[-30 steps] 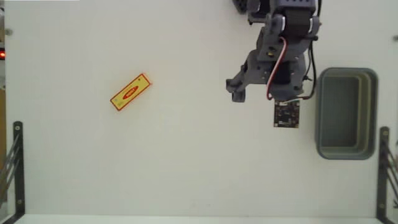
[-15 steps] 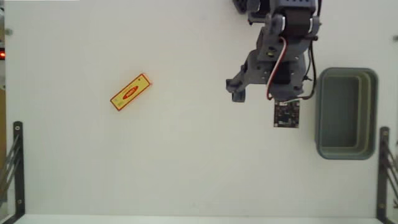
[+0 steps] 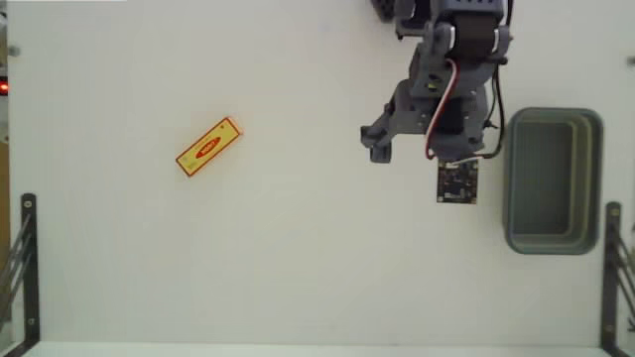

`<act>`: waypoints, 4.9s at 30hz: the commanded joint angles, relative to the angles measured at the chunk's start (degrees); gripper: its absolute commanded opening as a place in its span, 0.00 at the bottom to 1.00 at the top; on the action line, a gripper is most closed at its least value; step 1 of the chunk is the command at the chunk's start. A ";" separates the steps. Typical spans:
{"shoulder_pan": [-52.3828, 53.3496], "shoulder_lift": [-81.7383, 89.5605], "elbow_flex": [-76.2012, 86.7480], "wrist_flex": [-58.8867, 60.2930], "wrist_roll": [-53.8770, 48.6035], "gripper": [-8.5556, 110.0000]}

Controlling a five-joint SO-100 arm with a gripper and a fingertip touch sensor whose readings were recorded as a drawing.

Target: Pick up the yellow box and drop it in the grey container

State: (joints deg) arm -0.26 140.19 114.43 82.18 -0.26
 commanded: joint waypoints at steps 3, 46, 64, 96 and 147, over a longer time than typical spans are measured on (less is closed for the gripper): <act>0.26 1.93 0.12 -0.22 0.26 1.00; 0.26 1.93 0.12 -0.22 0.26 1.00; 0.26 1.93 0.12 -0.22 0.26 1.00; 8.07 1.93 0.12 -0.22 0.26 1.00; 45.71 1.93 0.12 -0.22 0.26 1.00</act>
State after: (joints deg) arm 44.38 140.19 114.43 82.18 -0.18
